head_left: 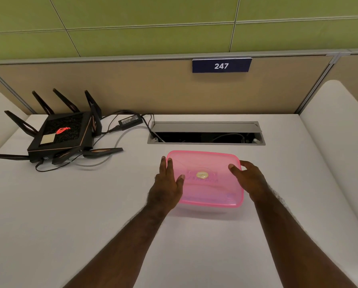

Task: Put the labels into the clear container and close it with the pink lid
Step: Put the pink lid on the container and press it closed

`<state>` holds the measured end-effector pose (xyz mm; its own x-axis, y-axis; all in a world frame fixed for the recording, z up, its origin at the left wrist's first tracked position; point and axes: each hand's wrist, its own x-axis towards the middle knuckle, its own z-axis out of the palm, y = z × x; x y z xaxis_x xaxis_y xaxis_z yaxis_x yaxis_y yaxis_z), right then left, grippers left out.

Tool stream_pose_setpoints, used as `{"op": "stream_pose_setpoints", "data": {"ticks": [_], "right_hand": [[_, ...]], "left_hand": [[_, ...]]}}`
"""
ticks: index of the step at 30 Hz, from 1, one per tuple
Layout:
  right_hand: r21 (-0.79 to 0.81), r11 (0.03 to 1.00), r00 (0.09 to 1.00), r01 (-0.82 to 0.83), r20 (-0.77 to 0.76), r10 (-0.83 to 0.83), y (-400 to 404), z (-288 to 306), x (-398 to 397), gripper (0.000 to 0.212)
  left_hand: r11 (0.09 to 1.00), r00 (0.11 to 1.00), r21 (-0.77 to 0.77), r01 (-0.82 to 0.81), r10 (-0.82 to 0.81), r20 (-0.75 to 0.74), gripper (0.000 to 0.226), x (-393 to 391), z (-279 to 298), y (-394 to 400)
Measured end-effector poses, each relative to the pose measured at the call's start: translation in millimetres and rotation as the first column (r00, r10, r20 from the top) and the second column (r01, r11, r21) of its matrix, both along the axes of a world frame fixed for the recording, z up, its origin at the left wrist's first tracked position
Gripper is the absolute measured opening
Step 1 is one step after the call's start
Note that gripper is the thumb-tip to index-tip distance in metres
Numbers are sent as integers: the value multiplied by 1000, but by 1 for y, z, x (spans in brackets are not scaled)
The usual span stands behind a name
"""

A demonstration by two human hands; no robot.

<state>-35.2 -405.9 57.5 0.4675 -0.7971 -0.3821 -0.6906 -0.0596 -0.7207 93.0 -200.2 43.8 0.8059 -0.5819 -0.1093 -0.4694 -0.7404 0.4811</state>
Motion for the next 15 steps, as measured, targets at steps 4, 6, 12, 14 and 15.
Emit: {"op": "stream_pose_setpoints", "data": {"ticks": [4, 6, 12, 14, 15], "right_hand": [[90, 995, 999, 33, 38, -36, -6, -1, 1, 56], [117, 992, 997, 54, 53, -61, -8, 0, 4, 54], [88, 995, 997, 44, 67, -50, -13, 4, 16, 49], [147, 985, 991, 96, 77, -108, -16, 2, 19, 50], [203, 971, 985, 127, 91, -148, -18, 1, 20, 47]], "left_hand": [[999, 998, 49, 23, -26, 61, 70, 1, -4, 1], [997, 997, 77, 31, -36, 61, 72, 3, -6, 2], [988, 997, 150, 43, -51, 55, 73, 8, -8, 2], [981, 994, 188, 41, -59, 94, 73, 7, -8, 2], [978, 991, 206, 40, -65, 114, 74, 7, -8, 2]]}}
